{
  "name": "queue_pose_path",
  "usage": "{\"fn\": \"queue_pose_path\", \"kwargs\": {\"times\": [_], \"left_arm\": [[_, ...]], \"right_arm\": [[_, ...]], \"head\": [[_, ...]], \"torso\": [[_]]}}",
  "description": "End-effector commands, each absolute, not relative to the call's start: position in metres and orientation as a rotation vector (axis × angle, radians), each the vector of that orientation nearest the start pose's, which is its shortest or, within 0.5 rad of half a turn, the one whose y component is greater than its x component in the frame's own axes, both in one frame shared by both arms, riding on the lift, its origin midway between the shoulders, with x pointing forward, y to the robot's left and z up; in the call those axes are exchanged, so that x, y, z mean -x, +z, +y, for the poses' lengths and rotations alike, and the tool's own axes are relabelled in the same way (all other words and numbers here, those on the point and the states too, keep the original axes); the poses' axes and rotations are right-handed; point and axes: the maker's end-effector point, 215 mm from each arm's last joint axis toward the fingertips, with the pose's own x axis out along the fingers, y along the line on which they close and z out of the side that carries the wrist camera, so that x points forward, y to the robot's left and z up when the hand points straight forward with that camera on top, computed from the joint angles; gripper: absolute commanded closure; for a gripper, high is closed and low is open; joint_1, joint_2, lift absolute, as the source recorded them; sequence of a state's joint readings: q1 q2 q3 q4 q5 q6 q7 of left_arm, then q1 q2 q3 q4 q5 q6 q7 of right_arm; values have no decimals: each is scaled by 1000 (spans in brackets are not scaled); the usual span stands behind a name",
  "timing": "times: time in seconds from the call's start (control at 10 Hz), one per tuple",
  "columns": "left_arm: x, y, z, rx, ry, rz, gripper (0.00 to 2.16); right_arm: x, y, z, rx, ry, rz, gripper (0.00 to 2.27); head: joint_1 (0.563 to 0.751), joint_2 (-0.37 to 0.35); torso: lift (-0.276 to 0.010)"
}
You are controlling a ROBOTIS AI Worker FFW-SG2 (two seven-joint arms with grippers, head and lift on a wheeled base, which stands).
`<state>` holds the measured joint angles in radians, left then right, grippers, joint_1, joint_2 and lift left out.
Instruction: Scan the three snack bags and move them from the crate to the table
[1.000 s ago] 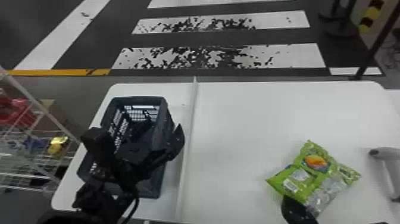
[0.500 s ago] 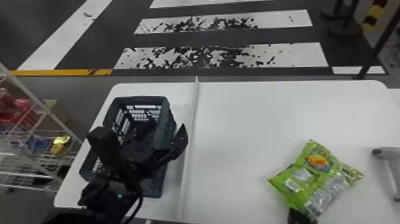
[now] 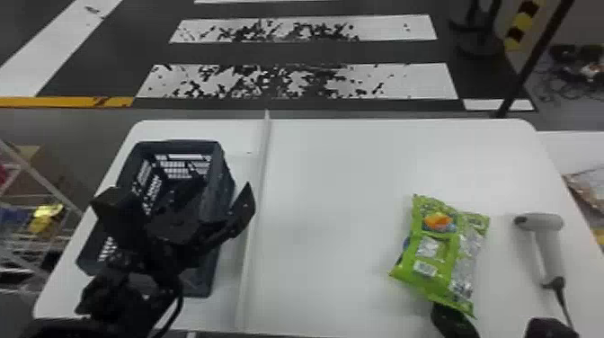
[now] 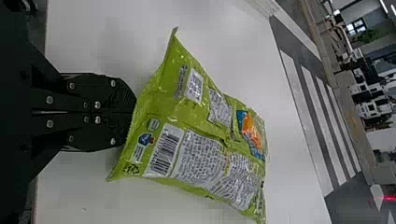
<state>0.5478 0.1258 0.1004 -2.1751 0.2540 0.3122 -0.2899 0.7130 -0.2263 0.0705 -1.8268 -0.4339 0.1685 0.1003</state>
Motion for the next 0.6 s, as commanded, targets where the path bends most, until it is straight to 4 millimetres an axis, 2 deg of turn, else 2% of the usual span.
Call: {"fn": "queue_pose_path", "kwargs": {"times": [0.0, 0.3, 0.4, 0.5], "left_arm": [[-421, -366, 211, 127, -299, 233, 29], [-420, -365, 205, 131, -311, 232, 29], [-420, -365, 204, 129, -312, 232, 29], [-420, -365, 204, 129, -312, 232, 29]], "right_arm": [[-287, -571, -214, -293, 153, 631, 2243], [-290, -566, -235, -302, 114, 614, 2243], [-288, -562, -234, -310, 120, 612, 2243], [-282, -550, -224, -352, 159, 600, 2243]], "head": [[695, 29], [695, -22], [695, -37], [695, -46]], "torso": [[-62], [-62], [-62], [-62]]}}
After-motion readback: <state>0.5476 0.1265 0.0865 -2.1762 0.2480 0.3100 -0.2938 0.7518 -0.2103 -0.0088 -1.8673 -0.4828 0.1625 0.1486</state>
